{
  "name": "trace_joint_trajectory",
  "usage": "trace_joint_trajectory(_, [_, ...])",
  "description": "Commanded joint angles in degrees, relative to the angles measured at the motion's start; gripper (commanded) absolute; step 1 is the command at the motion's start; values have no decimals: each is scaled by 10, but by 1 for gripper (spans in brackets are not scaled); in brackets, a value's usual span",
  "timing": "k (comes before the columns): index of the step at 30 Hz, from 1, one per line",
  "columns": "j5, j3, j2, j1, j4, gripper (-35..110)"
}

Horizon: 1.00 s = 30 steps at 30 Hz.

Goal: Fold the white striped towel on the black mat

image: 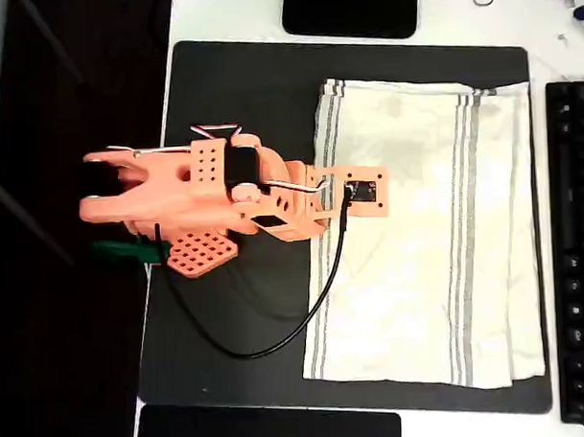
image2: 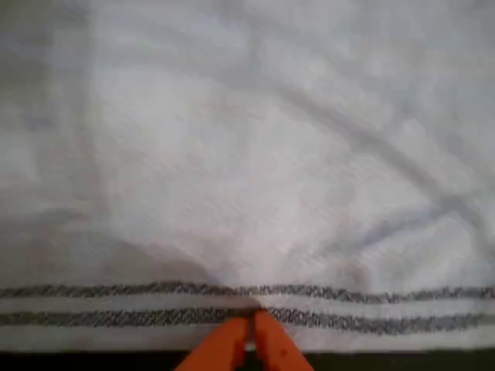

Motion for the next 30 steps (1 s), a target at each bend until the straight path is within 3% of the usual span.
trace_joint_trajectory(1, [39,-76,-55,-47,1,0])
trace_joint_trajectory(17, [216,-385,-426,-223,2,0])
trace_joint_trajectory(30, [291,-588,-749,-321,-145,6])
